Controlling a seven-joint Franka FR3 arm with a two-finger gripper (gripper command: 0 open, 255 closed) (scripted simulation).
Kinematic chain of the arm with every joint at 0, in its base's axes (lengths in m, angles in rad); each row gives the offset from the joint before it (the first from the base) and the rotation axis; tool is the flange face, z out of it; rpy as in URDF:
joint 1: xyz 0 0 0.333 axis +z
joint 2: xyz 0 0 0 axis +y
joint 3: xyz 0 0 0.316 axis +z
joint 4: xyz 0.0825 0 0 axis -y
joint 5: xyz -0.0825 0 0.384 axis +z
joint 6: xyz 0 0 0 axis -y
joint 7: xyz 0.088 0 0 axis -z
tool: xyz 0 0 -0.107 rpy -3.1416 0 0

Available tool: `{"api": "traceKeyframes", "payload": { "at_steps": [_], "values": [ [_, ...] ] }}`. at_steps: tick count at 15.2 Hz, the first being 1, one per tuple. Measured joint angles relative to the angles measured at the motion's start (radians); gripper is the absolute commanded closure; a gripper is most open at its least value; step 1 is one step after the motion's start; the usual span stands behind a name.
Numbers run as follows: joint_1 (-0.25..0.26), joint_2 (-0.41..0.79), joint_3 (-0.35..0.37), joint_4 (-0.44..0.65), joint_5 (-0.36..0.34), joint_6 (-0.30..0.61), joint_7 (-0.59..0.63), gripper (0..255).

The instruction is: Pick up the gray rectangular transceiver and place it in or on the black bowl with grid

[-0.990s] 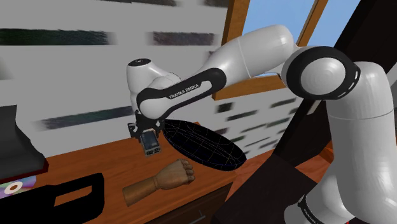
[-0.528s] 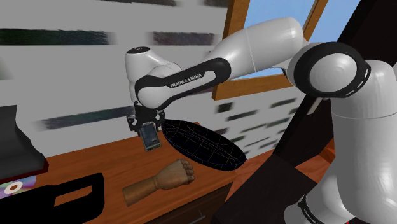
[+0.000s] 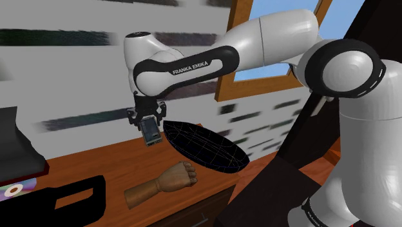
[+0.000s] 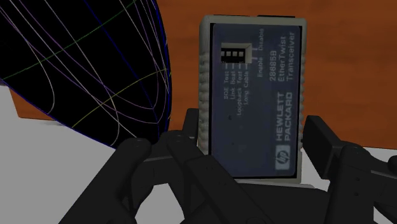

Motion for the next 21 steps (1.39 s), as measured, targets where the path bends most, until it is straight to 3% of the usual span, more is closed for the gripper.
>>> {"api": "traceKeyframes", "payload": {
  "at_steps": [12, 21],
  "values": [
    [0.003, -0.037, 0.01, 0.101, 0.019, -0.135, -0.017, 255],
    [-0.136, -0.359, 0.008, -0.306, 0.136, -0.024, -0.147, 255]
  ]
}}
